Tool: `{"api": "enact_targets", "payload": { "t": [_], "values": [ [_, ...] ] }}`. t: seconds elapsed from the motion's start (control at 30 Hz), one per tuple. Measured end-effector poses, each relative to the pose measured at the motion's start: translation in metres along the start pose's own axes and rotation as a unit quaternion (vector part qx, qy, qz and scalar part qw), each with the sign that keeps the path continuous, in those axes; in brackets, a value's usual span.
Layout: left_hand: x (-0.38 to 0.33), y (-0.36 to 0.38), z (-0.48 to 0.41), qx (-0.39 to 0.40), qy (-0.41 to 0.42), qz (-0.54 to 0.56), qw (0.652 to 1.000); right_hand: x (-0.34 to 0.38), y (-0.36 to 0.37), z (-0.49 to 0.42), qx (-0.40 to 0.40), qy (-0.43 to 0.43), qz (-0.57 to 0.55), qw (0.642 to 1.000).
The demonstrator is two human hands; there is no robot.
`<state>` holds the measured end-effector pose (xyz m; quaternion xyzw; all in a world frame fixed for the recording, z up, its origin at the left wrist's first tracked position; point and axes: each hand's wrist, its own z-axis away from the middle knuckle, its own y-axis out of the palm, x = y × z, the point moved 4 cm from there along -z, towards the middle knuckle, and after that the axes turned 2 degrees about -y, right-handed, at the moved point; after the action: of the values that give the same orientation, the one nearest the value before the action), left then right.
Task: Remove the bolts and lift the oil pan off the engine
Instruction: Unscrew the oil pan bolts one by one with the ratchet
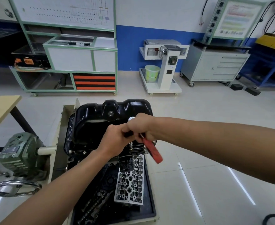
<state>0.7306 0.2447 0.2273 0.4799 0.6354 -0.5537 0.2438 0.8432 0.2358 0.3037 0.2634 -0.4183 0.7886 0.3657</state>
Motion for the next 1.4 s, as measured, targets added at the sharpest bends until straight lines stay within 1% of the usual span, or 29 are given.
{"api": "enact_targets", "payload": {
  "t": [0.07,0.1,0.17,0.23,0.3,0.37,0.47,0.5,0.53,0.57,0.6,0.63,0.67,0.7,0.73,0.77,0.8,0.83,0.87,0.9,0.93,0.97,1.0,1.03,1.07,1.1,1.2,1.23,1.4],
  "values": [
    [0.000,0.002,0.002,-0.007,0.001,0.003,1.000,-0.005,0.003,-0.003,-0.007,0.010,-0.037,0.999],
    [-0.001,0.004,0.002,0.002,0.000,0.007,1.000,-0.006,0.001,-0.004,-0.016,-0.001,-0.001,1.000],
    [-0.001,0.007,-0.001,0.035,-0.008,0.008,0.999,-0.002,-0.007,-0.001,-0.014,-0.055,0.144,0.988],
    [-0.002,0.008,-0.006,0.060,-0.019,-0.003,0.998,0.003,-0.015,0.003,-0.015,-0.119,0.304,0.945],
    [-0.003,0.011,-0.007,0.077,-0.016,-0.020,0.997,0.010,-0.016,0.007,-0.022,-0.191,0.478,0.857],
    [-0.002,0.013,-0.002,0.088,-0.029,-0.032,0.995,0.018,-0.011,0.010,-0.001,-0.263,0.593,0.761],
    [0.001,0.012,0.001,0.120,-0.049,-0.043,0.991,0.032,-0.004,0.017,0.017,-0.400,0.726,0.559],
    [0.001,0.011,0.001,0.127,-0.047,-0.049,0.990,0.034,-0.006,0.017,0.023,-0.418,0.742,0.524],
    [0.000,0.010,0.000,0.126,-0.042,-0.052,0.990,0.035,-0.008,0.015,0.020,-0.410,0.744,0.527],
    [-0.003,0.011,0.001,0.116,-0.035,-0.049,0.991,0.034,-0.011,0.013,0.008,-0.392,0.732,0.558],
    [-0.005,0.012,0.001,0.100,-0.029,-0.040,0.994,0.031,-0.014,0.009,-0.001,-0.353,0.698,0.624],
    [-0.007,0.013,0.002,0.084,-0.028,-0.026,0.996,0.025,-0.018,0.003,0.002,-0.292,0.635,0.715],
    [-0.007,0.014,0.003,0.070,-0.029,-0.013,0.997,0.017,-0.022,-0.004,0.024,-0.214,0.535,0.817],
    [-0.007,0.014,0.004,0.057,-0.031,-0.005,0.998,0.008,-0.022,-0.008,0.055,-0.129,0.391,0.910],
    [-0.008,0.015,0.004,0.047,-0.031,-0.002,0.998,0.001,-0.021,-0.009,0.075,-0.058,0.249,0.964],
    [-0.008,0.014,0.003,0.038,-0.031,-0.004,0.999,-0.001,-0.019,-0.007,0.076,-0.019,0.164,0.983],
    [-0.009,0.013,0.001,0.037,-0.032,-0.006,0.999,0.000,-0.020,-0.007,0.071,-0.024,0.161,0.984],
    [-0.008,0.013,0.000,0.045,-0.035,-0.006,0.998,0.004,-0.021,-0.009,0.057,-0.068,0.249,0.964],
    [-0.008,0.013,-0.002,0.059,-0.041,-0.005,0.997,0.009,-0.022,-0.008,0.042,-0.137,0.397,0.906],
    [-0.009,0.014,-0.003,0.076,-0.053,-0.002,0.996,0.017,-0.022,-0.003,0.022,-0.217,0.539,0.813],
    [-0.008,0.014,-0.004,0.096,-0.067,-0.002,0.993,0.023,-0.023,0.003,0.011,-0.290,0.642,0.710],
    [-0.008,0.015,-0.005,0.114,-0.079,-0.008,0.990,0.027,-0.025,0.007,0.015,-0.351,0.703,0.619],
    [-0.008,0.015,-0.006,0.127,-0.085,-0.019,0.988,0.028,-0.026,0.010,0.026,-0.395,0.735,0.551],
    [-0.008,0.017,-0.006,0.137,-0.085,-0.026,0.987,0.027,-0.028,0.013,0.040,-0.423,0.752,0.504],
    [-0.010,0.018,-0.005,0.142,-0.080,-0.027,0.986,0.025,-0.029,0.014,0.046,-0.424,0.752,0.502],
    [-0.012,0.019,-0.004,0.139,-0.073,-0.022,0.987,0.023,-0.031,0.014,0.045,-0.422,0.739,0.524],
    [-0.015,0.019,0.000,0.119,-0.053,-0.007,0.991,0.010,-0.041,0.008,0.059,-0.342,0.642,0.684],
    [-0.015,0.019,0.002,0.115,-0.045,-0.009,0.992,0.005,-0.042,0.006,0.060,-0.329,0.609,0.719],
    [-0.019,0.014,0.002,0.075,-0.028,0.029,0.996,0.007,-0.043,0.004,-0.006,-0.318,0.476,0.820]
  ]
}}
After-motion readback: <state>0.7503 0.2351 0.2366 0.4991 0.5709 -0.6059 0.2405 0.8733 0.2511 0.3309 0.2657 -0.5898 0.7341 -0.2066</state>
